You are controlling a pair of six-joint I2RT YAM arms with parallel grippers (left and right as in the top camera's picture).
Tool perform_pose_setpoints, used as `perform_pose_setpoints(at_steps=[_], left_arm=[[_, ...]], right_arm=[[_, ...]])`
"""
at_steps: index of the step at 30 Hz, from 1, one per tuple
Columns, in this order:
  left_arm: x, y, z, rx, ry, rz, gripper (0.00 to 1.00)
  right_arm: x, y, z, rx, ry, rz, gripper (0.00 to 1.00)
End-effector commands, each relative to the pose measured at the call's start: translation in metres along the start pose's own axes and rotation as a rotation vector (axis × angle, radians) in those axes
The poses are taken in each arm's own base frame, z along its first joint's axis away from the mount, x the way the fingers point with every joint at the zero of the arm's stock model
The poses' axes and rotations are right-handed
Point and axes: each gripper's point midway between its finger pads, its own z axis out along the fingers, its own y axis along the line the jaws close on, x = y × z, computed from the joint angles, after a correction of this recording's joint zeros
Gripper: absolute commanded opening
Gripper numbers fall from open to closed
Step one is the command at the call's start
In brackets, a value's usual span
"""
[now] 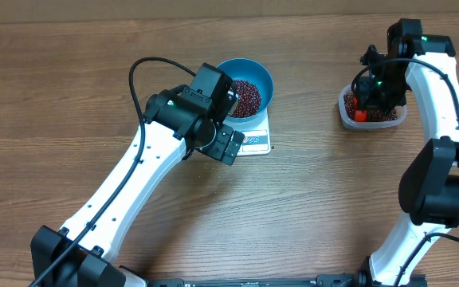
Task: Scoop item into bowl and weigh 150g on scale
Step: 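Move the red cup with the right gripper into the bean tub, then drag the red cup through the beans with the right gripper to scoop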
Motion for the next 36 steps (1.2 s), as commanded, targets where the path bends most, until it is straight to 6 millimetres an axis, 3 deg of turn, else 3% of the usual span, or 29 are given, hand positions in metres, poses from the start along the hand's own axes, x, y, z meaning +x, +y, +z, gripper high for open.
perform_pose_setpoints(at_steps=[1, 16, 27, 36], left_arm=[[-0.002, 0.000, -0.006, -0.002, -0.018, 0.017, 1.00], [-0.002, 0.000, -0.006, -0.002, -0.018, 0.017, 1.00], [-0.002, 0.000, -0.006, -0.002, -0.018, 0.018, 1.00], [-0.002, 0.000, -0.006, -0.002, -0.018, 0.017, 1.00]], right_arm=[[-0.004, 0.014, 0.002, -0.117, -0.022, -0.006, 0.04], [-0.009, -0.004, -0.009, -0.279, -0.094, 0.044, 0.04], [-0.003, -0.013, 0.009, -0.304, -0.046, 0.060, 0.04], [-0.003, -0.016, 0.004, -0.355, -0.070, 0.069, 0.04]])
